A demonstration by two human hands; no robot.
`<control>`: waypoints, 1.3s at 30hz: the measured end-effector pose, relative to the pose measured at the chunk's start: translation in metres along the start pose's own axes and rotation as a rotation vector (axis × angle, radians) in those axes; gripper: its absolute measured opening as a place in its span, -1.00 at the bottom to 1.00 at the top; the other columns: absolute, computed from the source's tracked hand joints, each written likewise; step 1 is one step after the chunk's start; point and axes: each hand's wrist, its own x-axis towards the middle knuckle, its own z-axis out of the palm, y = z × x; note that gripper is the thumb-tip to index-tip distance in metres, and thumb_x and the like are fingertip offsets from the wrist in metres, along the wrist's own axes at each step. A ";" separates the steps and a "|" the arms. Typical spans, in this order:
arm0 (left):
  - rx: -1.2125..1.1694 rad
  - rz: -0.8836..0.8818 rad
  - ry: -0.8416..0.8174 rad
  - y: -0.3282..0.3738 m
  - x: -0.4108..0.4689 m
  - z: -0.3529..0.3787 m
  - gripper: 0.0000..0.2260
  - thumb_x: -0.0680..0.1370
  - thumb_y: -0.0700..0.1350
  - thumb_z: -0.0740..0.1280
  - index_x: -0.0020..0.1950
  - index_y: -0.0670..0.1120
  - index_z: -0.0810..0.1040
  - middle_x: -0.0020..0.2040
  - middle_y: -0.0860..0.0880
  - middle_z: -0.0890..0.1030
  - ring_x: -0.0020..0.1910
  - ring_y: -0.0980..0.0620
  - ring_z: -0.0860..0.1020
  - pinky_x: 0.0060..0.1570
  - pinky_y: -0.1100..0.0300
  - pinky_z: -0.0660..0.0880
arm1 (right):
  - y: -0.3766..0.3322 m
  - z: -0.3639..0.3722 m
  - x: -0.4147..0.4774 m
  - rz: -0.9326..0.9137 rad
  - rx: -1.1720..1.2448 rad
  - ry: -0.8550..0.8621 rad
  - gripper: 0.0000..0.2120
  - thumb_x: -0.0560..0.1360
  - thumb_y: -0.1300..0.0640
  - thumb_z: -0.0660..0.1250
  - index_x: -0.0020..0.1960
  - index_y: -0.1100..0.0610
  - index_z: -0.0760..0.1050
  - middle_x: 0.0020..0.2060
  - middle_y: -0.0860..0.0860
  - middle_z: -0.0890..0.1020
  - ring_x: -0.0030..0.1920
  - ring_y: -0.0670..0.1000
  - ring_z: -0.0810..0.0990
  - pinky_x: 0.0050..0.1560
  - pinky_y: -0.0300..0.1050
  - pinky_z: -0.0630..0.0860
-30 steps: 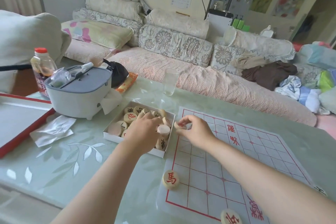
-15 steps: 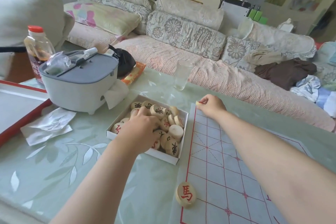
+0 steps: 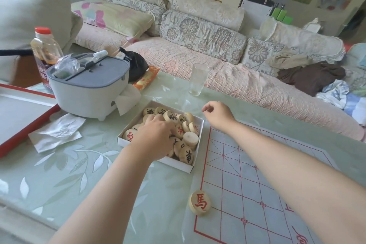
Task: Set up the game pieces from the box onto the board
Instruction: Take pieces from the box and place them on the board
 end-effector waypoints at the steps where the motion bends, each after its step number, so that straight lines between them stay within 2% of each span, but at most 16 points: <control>1: -0.006 0.017 0.013 0.003 -0.002 -0.001 -0.80 0.55 -0.01 0.26 0.16 0.17 0.53 0.05 0.06 0.38 0.24 -0.03 0.29 0.07 0.14 0.30 | -0.008 -0.001 -0.008 -0.039 0.042 -0.032 -0.84 0.49 0.17 0.31 -0.14 -0.07 0.58 -0.12 -0.07 0.62 -0.11 -0.04 0.57 -0.09 -0.22 0.39; 3: -0.022 0.051 0.028 0.008 -0.005 -0.001 -0.79 0.55 -0.01 0.24 0.16 0.15 0.54 0.09 0.08 0.42 0.21 -0.02 0.31 0.07 0.14 0.30 | -0.023 -0.004 -0.028 -0.125 0.074 -0.090 -0.82 0.48 0.20 0.32 -0.16 -0.07 0.60 -0.20 -0.14 0.64 -0.19 -0.14 0.55 -0.13 -0.25 0.37; 5: -0.010 0.073 0.017 0.014 -0.008 0.000 -0.78 0.55 0.02 0.24 0.17 0.15 0.55 0.20 0.07 0.46 0.20 -0.02 0.32 0.18 0.10 0.32 | -0.034 -0.008 -0.047 -0.192 0.073 -0.128 -0.82 0.48 0.20 0.30 -0.14 -0.05 0.61 -0.21 -0.18 0.62 -0.23 -0.25 0.51 -0.18 -0.27 0.37; 7: 0.065 0.082 -0.007 0.019 -0.012 0.001 -0.74 0.56 0.08 0.20 0.21 0.15 0.54 0.27 0.07 0.46 0.22 -0.04 0.33 0.23 0.05 0.27 | -0.039 -0.011 -0.063 -0.254 0.018 -0.176 -0.82 0.50 0.15 0.28 -0.08 -0.06 0.62 -0.15 -0.17 0.60 -0.20 -0.19 0.50 -0.15 -0.22 0.41; 10: 0.144 0.075 -0.059 0.025 -0.014 0.004 -0.72 0.59 0.09 0.12 0.21 0.14 0.54 0.30 0.07 0.47 0.31 -0.03 0.33 0.26 -0.02 0.21 | -0.043 -0.015 -0.080 -0.320 -0.217 -0.295 -0.80 0.53 -0.05 0.24 0.12 -0.16 0.57 -0.02 -0.12 0.49 -0.03 -0.03 0.50 -0.04 -0.09 0.42; 14: 0.101 0.059 -0.100 0.022 -0.012 0.007 -0.75 0.60 0.06 0.10 0.11 0.12 0.56 0.18 0.07 0.53 0.31 -0.02 0.34 0.18 -0.01 0.27 | -0.043 -0.013 -0.088 -0.281 -0.312 -0.331 -0.70 0.55 -0.16 0.19 0.25 -0.21 0.49 0.09 -0.05 0.44 0.15 0.06 0.51 0.01 -0.08 0.36; 18: 0.032 0.037 -0.070 0.022 -0.010 0.009 -0.79 0.59 0.02 0.20 0.17 0.14 0.55 0.11 0.06 0.58 0.23 -0.01 0.42 0.15 0.01 0.36 | -0.043 -0.013 -0.088 -0.278 -0.293 -0.356 -0.69 0.59 -0.16 0.17 0.29 -0.18 0.49 0.13 -0.03 0.45 0.20 0.07 0.50 0.03 -0.07 0.36; 20: -0.043 0.026 -0.051 0.023 -0.010 0.007 -0.77 0.56 -0.02 0.23 0.19 0.10 0.53 0.07 0.04 0.60 0.16 -0.02 0.48 0.12 -0.02 0.43 | -0.041 -0.015 -0.090 -0.291 -0.262 -0.333 -0.68 0.62 -0.18 0.14 0.30 -0.17 0.48 0.17 -0.04 0.51 0.18 0.05 0.51 0.04 -0.06 0.42; 22: -0.112 0.019 -0.028 0.024 -0.010 0.004 -0.76 0.56 -0.07 0.22 0.21 0.05 0.53 0.03 0.02 0.59 0.06 -0.03 0.52 0.07 0.00 0.48 | -0.039 -0.016 -0.091 -0.270 -0.167 -0.282 -0.72 0.64 -0.15 0.12 0.27 -0.18 0.49 0.10 -0.10 0.57 0.11 0.03 0.55 0.02 -0.04 0.48; 25: -0.189 0.004 0.017 0.022 -0.007 0.000 -0.76 0.58 -0.16 0.20 0.19 0.00 0.56 0.03 -0.04 0.57 -0.08 0.02 0.46 -0.09 0.17 0.41 | -0.033 -0.014 -0.093 -0.203 -0.048 -0.260 -0.76 0.65 0.01 0.11 0.24 -0.18 0.46 0.04 -0.10 0.58 0.03 0.02 0.56 -0.03 -0.05 0.48; 28: -0.213 -0.042 0.047 0.018 -0.004 -0.001 -0.74 0.59 -0.15 0.20 0.22 0.03 0.56 0.11 -0.05 0.50 -0.02 0.02 0.42 -0.04 0.20 0.37 | -0.027 -0.009 -0.094 -0.173 -0.001 -0.267 -0.73 0.64 0.05 0.11 0.23 -0.24 0.45 0.18 -0.11 0.58 0.15 0.01 0.54 0.13 -0.02 0.49; 31: -0.246 -0.049 0.049 0.017 -0.004 -0.001 -0.74 0.60 -0.16 0.19 0.24 0.03 0.55 0.12 -0.04 0.46 -0.01 0.02 0.41 0.00 0.20 0.37 | -0.029 -0.007 -0.095 -0.156 -0.022 -0.323 -0.66 0.56 0.02 0.22 0.30 -0.26 0.41 0.13 -0.15 0.49 0.13 -0.02 0.50 0.11 -0.06 0.46; 34: -0.262 -0.039 0.070 0.016 -0.005 -0.004 -0.73 0.60 -0.17 0.19 0.22 0.02 0.57 0.09 -0.03 0.43 0.08 -0.02 0.44 0.07 0.18 0.40 | -0.037 -0.008 -0.098 -0.152 -0.114 -0.372 -0.61 0.45 -0.17 0.33 0.26 -0.21 0.41 0.20 -0.05 0.48 0.18 0.04 0.51 0.20 0.04 0.47; 36: -0.257 -0.051 0.066 0.015 -0.007 -0.006 -0.71 0.59 -0.18 0.18 0.25 0.02 0.56 0.13 -0.04 0.44 0.16 -0.04 0.43 0.11 0.16 0.39 | -0.040 -0.007 -0.099 -0.152 -0.151 -0.376 -0.65 0.46 -0.15 0.32 0.21 -0.10 0.45 0.14 0.01 0.48 0.14 0.09 0.52 0.18 0.08 0.49; 39: -0.252 -0.037 0.073 0.018 -0.008 -0.008 -0.71 0.59 -0.20 0.18 0.24 -0.01 0.57 0.10 -0.06 0.45 0.15 -0.04 0.39 0.05 0.21 0.32 | -0.040 -0.007 -0.100 -0.162 -0.120 -0.313 -0.61 0.47 -0.15 0.35 0.27 -0.13 0.45 0.20 -0.08 0.47 0.19 0.02 0.51 0.15 -0.03 0.46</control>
